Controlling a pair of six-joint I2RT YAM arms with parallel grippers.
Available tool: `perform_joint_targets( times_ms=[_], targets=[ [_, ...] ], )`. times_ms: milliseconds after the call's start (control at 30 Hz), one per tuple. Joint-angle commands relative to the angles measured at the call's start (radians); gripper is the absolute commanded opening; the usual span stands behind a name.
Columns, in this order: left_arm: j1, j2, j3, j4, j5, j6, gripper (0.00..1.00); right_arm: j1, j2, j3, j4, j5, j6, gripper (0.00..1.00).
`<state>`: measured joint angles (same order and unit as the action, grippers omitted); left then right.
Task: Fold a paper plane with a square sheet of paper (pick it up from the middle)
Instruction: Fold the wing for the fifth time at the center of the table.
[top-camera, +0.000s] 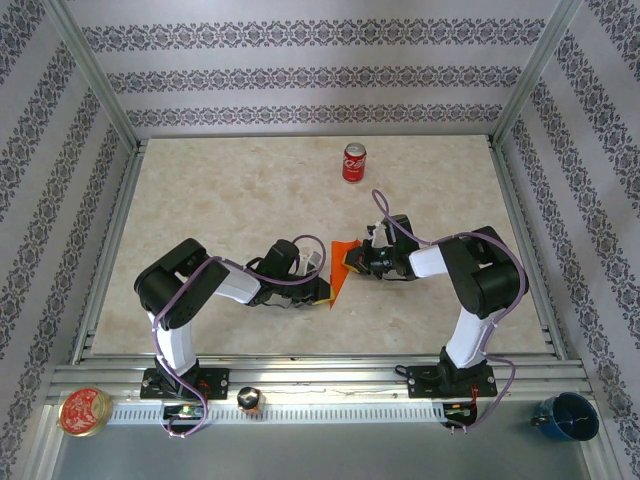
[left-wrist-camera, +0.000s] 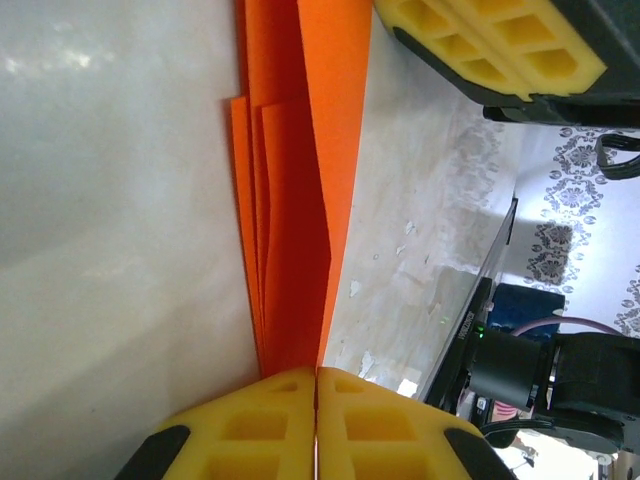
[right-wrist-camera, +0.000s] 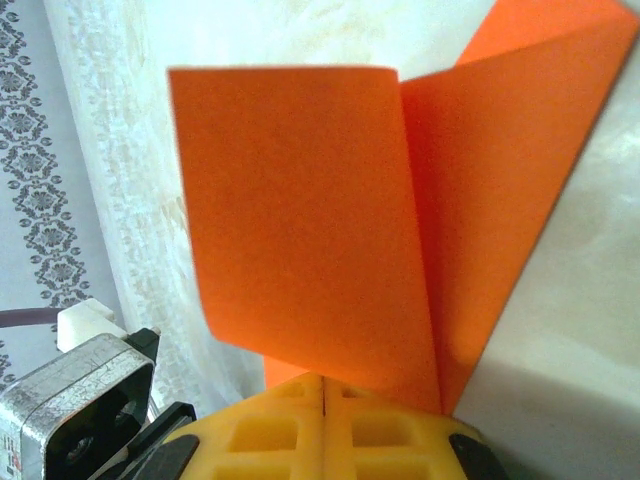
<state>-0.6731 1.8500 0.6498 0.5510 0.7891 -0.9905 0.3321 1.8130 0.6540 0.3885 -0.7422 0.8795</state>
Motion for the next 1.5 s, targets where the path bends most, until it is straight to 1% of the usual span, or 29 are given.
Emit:
perform_joint_targets(
  times_ms=[0,67,200,233,267,300,433,500,633,733,833,900,967,1067,1133,1300,1400,1467],
  targets=[
    [-0.011,-0.015,0.002,-0.104,0.056,0.040,0.08,0.024,0.040,-0.016,-0.082,0.111,-0.027,0.06],
    [-0.013,-0.017,0.004,-0.123,0.057,0.050,0.04,0.025,0.039,-0.014,-0.088,0.112,-0.028,0.05],
    [-0.014,-0.029,0.011,-0.174,0.046,0.078,0.00,0.025,0.035,-0.010,-0.111,0.124,-0.039,0.05],
    [-0.014,-0.033,0.014,-0.189,0.042,0.085,0.01,0.026,0.037,-0.010,-0.115,0.126,-0.040,0.05],
    [-0.014,-0.036,0.017,-0.198,0.041,0.090,0.06,0.025,0.038,-0.010,-0.115,0.127,-0.040,0.05],
    [-0.014,-0.039,0.020,-0.209,0.041,0.093,0.09,0.025,0.038,-0.008,-0.115,0.126,-0.040,0.05],
    [-0.014,-0.062,0.028,-0.263,0.035,0.111,0.14,0.025,0.037,-0.007,-0.123,0.129,-0.043,0.04],
    [-0.014,-0.089,0.027,-0.281,0.020,0.116,0.15,0.026,0.035,-0.007,-0.126,0.131,-0.044,0.04],
    [-0.014,-0.161,0.028,-0.319,-0.020,0.125,0.23,0.027,0.035,-0.005,-0.129,0.133,-0.044,0.04],
    [-0.014,-0.222,0.043,-0.364,-0.062,0.140,0.24,0.028,0.037,-0.004,-0.130,0.133,-0.044,0.04],
    [-0.014,-0.272,0.063,-0.367,-0.091,0.138,0.18,0.028,0.037,-0.002,-0.134,0.134,-0.045,0.04],
    [-0.014,-0.270,0.103,-0.373,-0.073,0.146,0.11,0.028,0.036,-0.001,-0.135,0.134,-0.044,0.04],
    [-0.015,-0.235,0.152,-0.368,-0.049,0.147,0.06,0.030,0.037,-0.001,-0.137,0.136,-0.044,0.04],
    [-0.018,-0.160,0.223,-0.362,-0.020,0.135,0.02,0.033,0.039,0.004,-0.141,0.136,-0.044,0.04],
    [-0.024,-0.116,0.266,-0.385,-0.023,0.132,0.00,0.033,0.037,0.003,-0.142,0.138,-0.044,0.04],
    [-0.031,-0.041,0.354,-0.513,-0.080,0.182,0.00,0.035,0.039,0.004,-0.141,0.138,-0.040,0.04],
    [-0.033,-0.013,0.369,-0.511,-0.085,0.192,0.00,0.035,0.037,0.005,-0.142,0.132,-0.041,0.03],
    [-0.033,0.003,0.368,-0.481,-0.084,0.187,0.00,0.035,0.035,0.004,-0.143,0.132,-0.042,0.03]
  ],
)
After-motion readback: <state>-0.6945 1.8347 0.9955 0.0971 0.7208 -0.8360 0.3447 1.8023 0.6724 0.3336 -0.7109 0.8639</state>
